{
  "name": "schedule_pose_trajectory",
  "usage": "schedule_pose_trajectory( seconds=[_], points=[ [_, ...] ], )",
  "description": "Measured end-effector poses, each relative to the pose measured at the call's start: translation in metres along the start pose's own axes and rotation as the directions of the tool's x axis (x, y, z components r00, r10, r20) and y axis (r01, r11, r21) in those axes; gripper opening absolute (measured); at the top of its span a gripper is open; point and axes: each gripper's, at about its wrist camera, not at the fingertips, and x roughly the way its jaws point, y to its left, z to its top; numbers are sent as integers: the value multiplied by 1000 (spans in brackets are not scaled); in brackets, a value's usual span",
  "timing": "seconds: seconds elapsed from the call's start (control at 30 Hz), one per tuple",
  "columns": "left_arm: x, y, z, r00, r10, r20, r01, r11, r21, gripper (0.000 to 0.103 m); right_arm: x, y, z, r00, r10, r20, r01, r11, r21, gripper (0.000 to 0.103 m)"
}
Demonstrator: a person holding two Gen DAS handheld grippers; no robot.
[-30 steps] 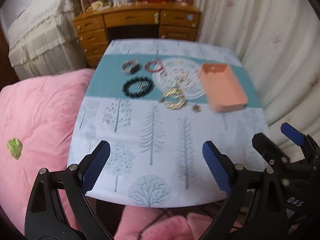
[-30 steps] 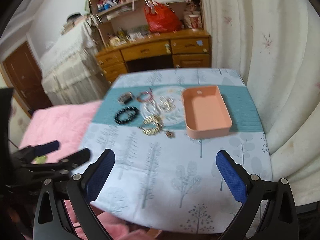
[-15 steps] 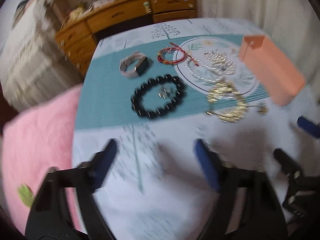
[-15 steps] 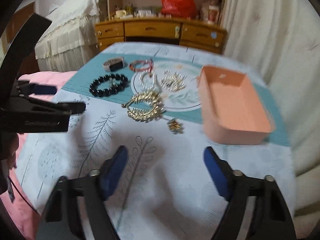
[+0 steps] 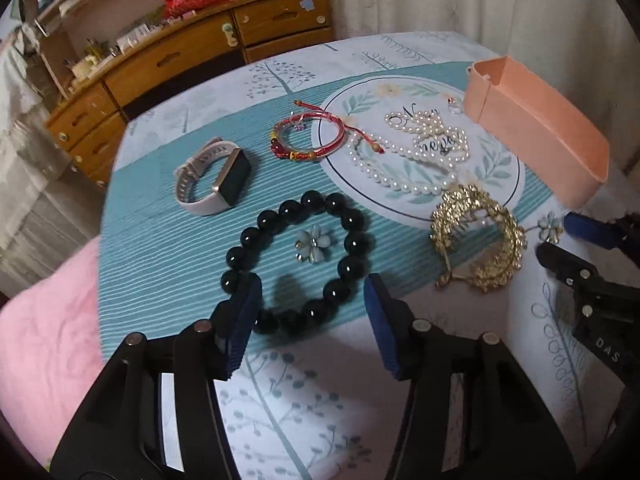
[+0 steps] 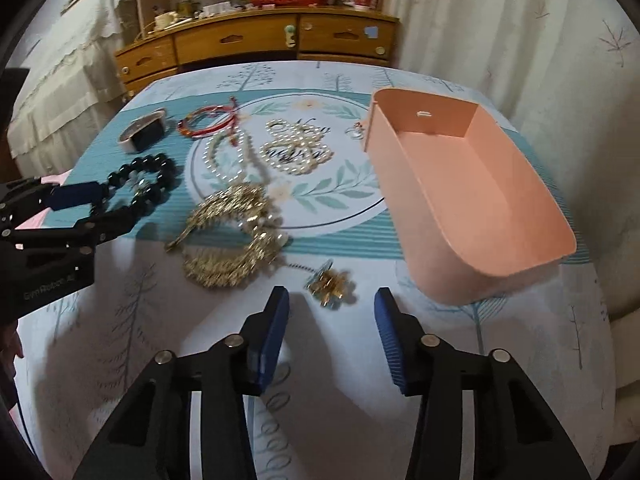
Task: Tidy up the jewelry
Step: 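Grasp the black bead bracelet with the left gripper while the right grasps the gold flower charm, then carry the bracelet and charm into the pink box and open both grippers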
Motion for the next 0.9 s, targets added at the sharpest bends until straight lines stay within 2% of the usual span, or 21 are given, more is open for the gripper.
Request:
schedule_pose_trajectory(
  seconds=[0.07,0.13,0.2,0.27,0.37,0.47,0.6,0.73,0.9],
  points=[
    [9,8,2,998,-55,-16,55,998,-27,36,-1,-12,9,999,-17,40,16,1000,20,40],
    [11,12,3,995,-103,2,103,993,-55,32,-2,-18,16,997,-32,66,30,999,31,24],
    [10,10,-1,994,-110,12,110,993,-36,29,-2,-20,22,996,-43,74,39,998,45,24],
    [8,7,-3,991,-132,14,132,991,-10,18,-3,-21,23,997,-40,70,36,997,65,24],
    [9,4,-1,989,-149,-4,149,989,0,17,-7,-24,19,998,-27,59,20,993,114,24],
    [3,1,-2,987,-161,-16,161,987,-25,13,-12,-27,11,999,15,51,-24,983,181,24],
    [-7,5,-3,982,-186,-11,185,980,-78,13,-21,-34,-8,989,146,34,-149,942,301,24],
    [-18,10,-2,977,-212,2,210,966,-149,13,-31,-25,-24,982,188,26,-187,935,301,24],
    [-42,19,4,974,-221,58,228,939,-257,13,-43,-17,-29,950,308,50,-309,907,285,24]
  ],
)
